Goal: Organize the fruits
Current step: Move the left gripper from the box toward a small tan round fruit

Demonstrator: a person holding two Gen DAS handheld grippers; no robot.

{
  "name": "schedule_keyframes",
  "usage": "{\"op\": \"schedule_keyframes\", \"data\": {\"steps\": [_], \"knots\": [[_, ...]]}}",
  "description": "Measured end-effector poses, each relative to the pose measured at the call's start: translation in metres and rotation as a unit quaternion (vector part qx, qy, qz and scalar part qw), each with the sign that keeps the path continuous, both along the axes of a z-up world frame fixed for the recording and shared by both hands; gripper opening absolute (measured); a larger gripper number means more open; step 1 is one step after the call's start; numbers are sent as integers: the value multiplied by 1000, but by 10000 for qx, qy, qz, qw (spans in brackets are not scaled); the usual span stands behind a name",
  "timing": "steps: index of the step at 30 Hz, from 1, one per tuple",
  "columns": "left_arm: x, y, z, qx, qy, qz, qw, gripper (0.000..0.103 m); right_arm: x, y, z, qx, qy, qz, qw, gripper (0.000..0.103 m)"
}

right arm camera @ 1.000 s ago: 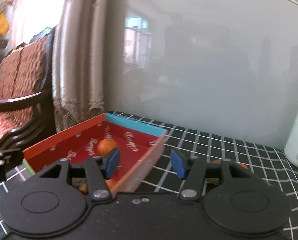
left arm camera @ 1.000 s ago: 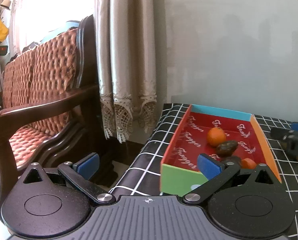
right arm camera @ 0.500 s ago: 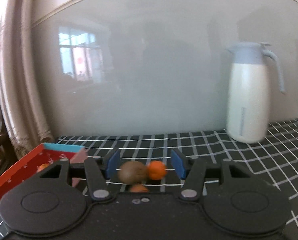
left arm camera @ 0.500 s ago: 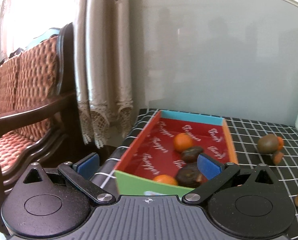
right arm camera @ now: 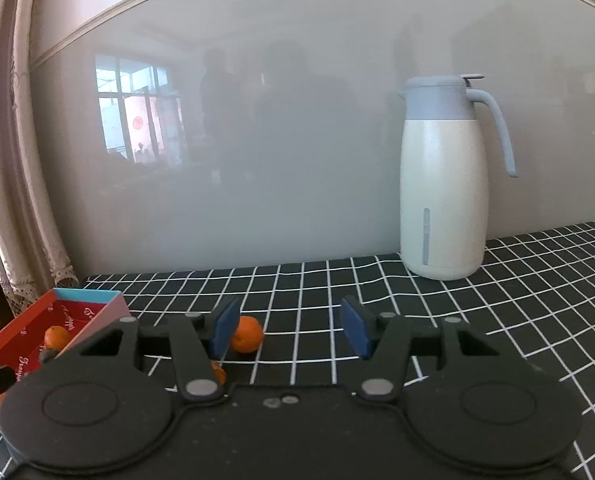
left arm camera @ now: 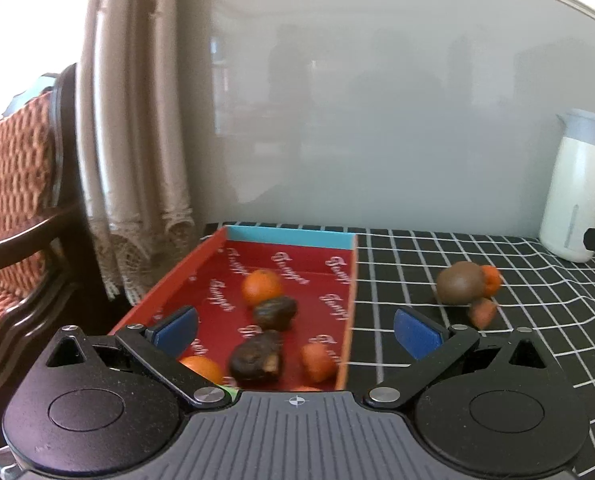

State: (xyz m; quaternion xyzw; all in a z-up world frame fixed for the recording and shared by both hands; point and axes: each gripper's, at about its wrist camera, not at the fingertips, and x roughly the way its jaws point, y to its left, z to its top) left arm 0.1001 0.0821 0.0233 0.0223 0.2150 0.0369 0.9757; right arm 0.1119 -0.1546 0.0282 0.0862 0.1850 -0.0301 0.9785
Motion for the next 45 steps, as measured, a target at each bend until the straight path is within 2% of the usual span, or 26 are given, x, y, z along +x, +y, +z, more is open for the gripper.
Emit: {"op": "schedule_keyframes", "data": {"steps": [16,28,30,32,40,45], "knots": [[15,-63,-7,116,37,-432,9990,103,-15,-46,-12,-94,121,-274,9995,56],[25,-99,-19,312,148,-759,9965,103,-19,-58,-18,-99,183,-329,9992,56],[26,-101,-21,227,235,-806,9962,103,-19,-61,-21,-138,207,-340,9991,56],[23,-104,-23,124,321,-924,9951,103,-19,-64,-22,-141,230,-346,9990,56],[-10,-131,-26,620,225,-1395,9880,103,-22,-68,-18,-36,197,-360,9991,56],[-22,-139,-35,612,314,-1505,9862,103,-24,-63,-13,-13,143,-330,9994,56]]}}
